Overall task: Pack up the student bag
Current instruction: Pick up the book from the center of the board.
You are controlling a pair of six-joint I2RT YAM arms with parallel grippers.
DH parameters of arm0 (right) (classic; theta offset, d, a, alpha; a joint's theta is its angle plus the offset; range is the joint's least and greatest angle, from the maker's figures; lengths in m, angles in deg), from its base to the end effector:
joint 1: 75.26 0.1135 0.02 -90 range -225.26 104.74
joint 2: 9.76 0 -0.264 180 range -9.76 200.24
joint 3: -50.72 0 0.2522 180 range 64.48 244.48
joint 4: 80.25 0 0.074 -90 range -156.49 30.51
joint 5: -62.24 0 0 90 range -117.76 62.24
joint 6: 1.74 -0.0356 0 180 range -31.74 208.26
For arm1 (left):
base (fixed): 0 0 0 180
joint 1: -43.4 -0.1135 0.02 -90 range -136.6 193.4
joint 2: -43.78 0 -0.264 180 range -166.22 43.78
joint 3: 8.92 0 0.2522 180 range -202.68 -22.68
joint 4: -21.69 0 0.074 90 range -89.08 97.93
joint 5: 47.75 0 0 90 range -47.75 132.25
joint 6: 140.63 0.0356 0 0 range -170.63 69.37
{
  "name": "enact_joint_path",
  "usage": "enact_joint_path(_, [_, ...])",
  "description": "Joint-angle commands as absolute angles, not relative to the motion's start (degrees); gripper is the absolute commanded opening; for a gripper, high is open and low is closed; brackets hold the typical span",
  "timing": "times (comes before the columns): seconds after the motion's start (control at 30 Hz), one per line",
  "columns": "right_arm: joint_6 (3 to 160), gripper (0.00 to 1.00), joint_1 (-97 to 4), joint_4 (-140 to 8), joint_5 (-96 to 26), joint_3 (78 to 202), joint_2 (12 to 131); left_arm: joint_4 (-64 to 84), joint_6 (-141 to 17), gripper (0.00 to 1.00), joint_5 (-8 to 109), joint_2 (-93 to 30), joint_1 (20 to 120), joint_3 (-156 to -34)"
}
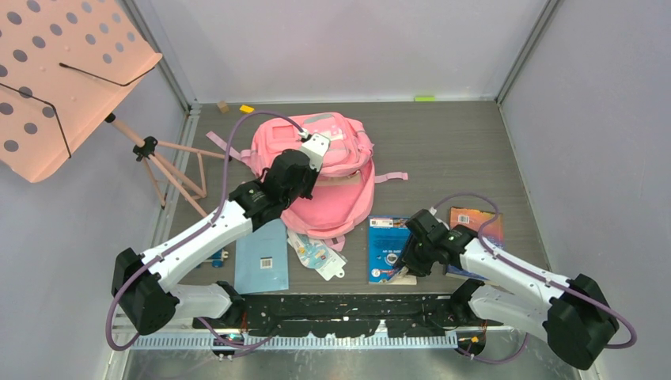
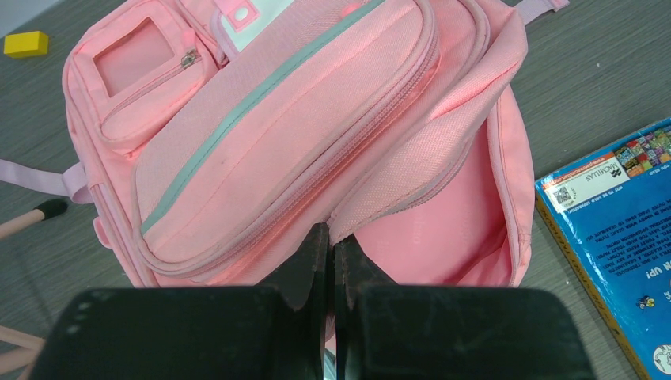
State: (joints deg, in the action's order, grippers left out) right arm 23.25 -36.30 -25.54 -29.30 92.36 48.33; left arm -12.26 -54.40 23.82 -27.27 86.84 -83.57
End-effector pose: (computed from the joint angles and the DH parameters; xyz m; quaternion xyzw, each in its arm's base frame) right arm 0.1220 0.0999 0.1625 0.2202 0.9615 0.1371 0.0903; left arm 0.2103 -0.1836 0.3246 0.2157 0.8326 -0.0693 0.5055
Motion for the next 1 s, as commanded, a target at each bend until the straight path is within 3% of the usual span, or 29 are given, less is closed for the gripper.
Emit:
enact_joint_path(0.0, [19.64, 0.27, -36.06, -26.17, -24.1, 88.06, 46.77, -8.69, -53.88, 0.0, 22.65, -26.89, 86.73, -84.9])
enact_joint_path(0.23, [18.3, 0.01, -36.06, -23.45, -19.93, 90.61, 38.14, -8.68, -53.88, 0.0, 22.82, -26.61, 86.73, -84.98])
enact_joint_path(0.5, [20.6, 0.01, -36.06, -18.9, -10.18, 101.17, 30.81, -8.81, -54.46, 0.01, 24.47, -26.02, 86.73, -85.04])
enact_joint_path(0.53, [21.25, 0.01, -36.06, -18.62, -8.05, 102.34, 29.78, -8.9, -54.61, 0.06, 24.96, -25.94, 86.73, -85.12])
enact_joint_path(0.67, [26.34, 0.01, -36.06, -19.06, -1.99, 109.16, 28.63, -10.14, -55.87, 0.51, 27.18, -25.38, 86.73, -86.53])
enact_joint_path(0.73, [29.51, 0.0, -36.08, -20.85, 0.05, 113.38, 28.75, -10.58, -56.65, 0.66, 28.3, -24.65, 86.73, -87.5])
enact_joint_path(0.83, [35.86, 0.01, -36.06, -26.35, 0.92, 116.8, 29.27, -11.06, -59.27, 0.81, 29.77, -23.02, 86.73, -89.38])
enact_joint_path(0.97, [44.08, 0.01, -36.11, -34.53, -2.06, 119.83, 30.3, -11.91, -66.2, 0.91, 38.71, -21.05, 86.73, -92.68])
